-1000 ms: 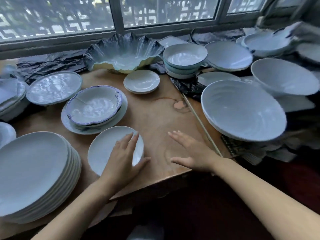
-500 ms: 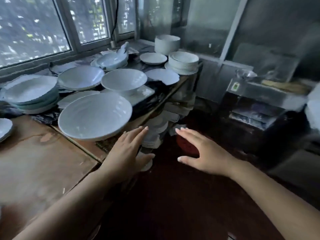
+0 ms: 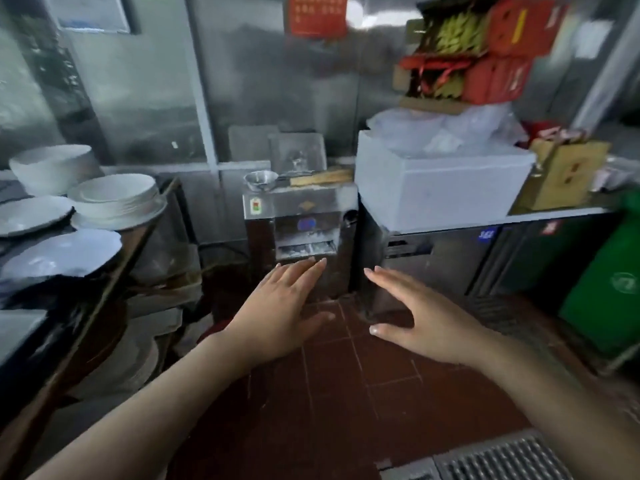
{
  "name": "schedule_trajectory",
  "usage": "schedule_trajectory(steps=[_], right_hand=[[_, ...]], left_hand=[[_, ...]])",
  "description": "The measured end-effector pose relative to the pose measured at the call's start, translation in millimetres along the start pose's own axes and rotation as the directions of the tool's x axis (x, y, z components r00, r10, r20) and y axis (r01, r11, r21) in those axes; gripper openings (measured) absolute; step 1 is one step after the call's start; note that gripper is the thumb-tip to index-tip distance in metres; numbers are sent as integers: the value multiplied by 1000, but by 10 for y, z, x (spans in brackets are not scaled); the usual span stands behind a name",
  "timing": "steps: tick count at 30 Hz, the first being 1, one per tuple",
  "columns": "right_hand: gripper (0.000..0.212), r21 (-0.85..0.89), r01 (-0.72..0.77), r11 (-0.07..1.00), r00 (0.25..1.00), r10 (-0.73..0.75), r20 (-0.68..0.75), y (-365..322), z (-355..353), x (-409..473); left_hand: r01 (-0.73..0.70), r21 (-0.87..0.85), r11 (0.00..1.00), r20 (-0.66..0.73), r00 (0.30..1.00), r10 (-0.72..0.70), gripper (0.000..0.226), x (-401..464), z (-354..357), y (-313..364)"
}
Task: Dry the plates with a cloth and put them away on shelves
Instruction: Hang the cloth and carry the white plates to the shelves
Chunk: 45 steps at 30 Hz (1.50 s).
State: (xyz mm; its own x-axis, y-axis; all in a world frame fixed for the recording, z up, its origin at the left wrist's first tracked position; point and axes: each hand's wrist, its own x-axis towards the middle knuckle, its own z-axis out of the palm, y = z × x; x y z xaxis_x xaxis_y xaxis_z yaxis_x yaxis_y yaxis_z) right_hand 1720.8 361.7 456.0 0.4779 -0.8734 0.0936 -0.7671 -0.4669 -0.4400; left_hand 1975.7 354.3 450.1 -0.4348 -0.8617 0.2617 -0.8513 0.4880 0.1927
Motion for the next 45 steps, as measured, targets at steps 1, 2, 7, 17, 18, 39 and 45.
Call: schedule_trajectory(steps=[1, 2, 7, 17, 18, 39, 45], right_hand=[[81, -1, -46, 999, 999, 46, -28, 102, -91, -24], [80, -5, -87, 996, 995, 86, -59, 206, -178, -51], [82, -40, -306, 951, 932, 291, -216, 724, -537, -274], [77, 22, -685, 728, 663, 636, -395, 1519, -950, -1743], [76, 29, -711, 703, 634, 657, -407, 1588, -998, -1945], [81, 204, -933, 295, 146, 833, -534, 3813, -2386, -5566], [82, 199, -951, 237, 83, 814, -575, 4789, -2730, -6108]], left_hand=[[-51, -7, 999, 10, 999, 51, 92, 222, 22, 34], [-101, -14, 995, 17, 995, 101, 91, 438, 37, 82], [-353, -79, 932, 66, 931, 358, 87, 1421, 225, 416], [-720, -216, 659, 74, 661, 746, 85, 2597, 1056, 2134], [-736, -247, 631, 71, 636, 769, 82, 2632, 1113, 2372], [-868, -441, 230, 20, 247, 969, 90, 3643, 2623, 7393], [-890, -436, 130, 5, 142, 990, 95, 4333, 3169, 8543]])
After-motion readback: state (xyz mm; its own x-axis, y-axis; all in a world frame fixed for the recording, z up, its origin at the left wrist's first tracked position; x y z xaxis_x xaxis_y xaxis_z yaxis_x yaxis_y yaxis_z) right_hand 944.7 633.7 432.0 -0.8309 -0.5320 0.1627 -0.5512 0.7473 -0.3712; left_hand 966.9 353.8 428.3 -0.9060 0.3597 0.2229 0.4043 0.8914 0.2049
